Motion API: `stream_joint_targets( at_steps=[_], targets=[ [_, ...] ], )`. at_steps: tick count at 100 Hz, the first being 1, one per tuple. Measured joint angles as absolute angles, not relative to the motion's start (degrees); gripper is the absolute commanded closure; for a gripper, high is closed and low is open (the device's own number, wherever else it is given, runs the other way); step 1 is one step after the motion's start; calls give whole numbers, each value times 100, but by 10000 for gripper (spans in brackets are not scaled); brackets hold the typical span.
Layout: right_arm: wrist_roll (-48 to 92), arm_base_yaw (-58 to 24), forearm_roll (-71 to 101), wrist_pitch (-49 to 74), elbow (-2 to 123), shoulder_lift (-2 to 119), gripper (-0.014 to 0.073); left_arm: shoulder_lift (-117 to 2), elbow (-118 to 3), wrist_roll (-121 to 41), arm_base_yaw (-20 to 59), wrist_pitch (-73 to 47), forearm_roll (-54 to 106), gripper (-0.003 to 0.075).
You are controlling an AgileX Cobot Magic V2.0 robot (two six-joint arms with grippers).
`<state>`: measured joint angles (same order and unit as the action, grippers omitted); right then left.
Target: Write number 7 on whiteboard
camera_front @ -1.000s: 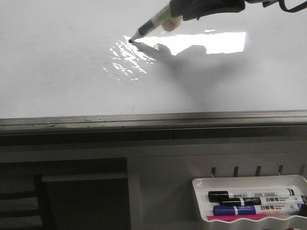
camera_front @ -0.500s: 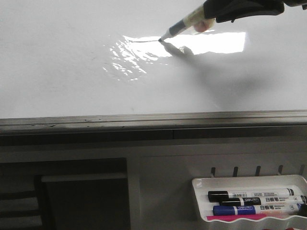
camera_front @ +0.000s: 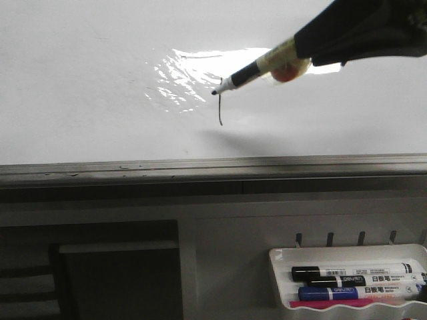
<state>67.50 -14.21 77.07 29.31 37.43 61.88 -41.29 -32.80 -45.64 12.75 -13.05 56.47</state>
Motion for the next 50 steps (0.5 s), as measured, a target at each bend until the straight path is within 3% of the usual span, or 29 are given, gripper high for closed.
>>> stream_joint_targets(
  at_steps=[21,50],
  targets=[
    [5810,-1421,6927,3845,3994,5890,646,-4194,-3280,-5318,1924,-1864,5870,231],
    [4779,-1421,6088,4825,4674,6011,646,-5231,-3557,-6430,3782,-1578,6286,231]
  ],
)
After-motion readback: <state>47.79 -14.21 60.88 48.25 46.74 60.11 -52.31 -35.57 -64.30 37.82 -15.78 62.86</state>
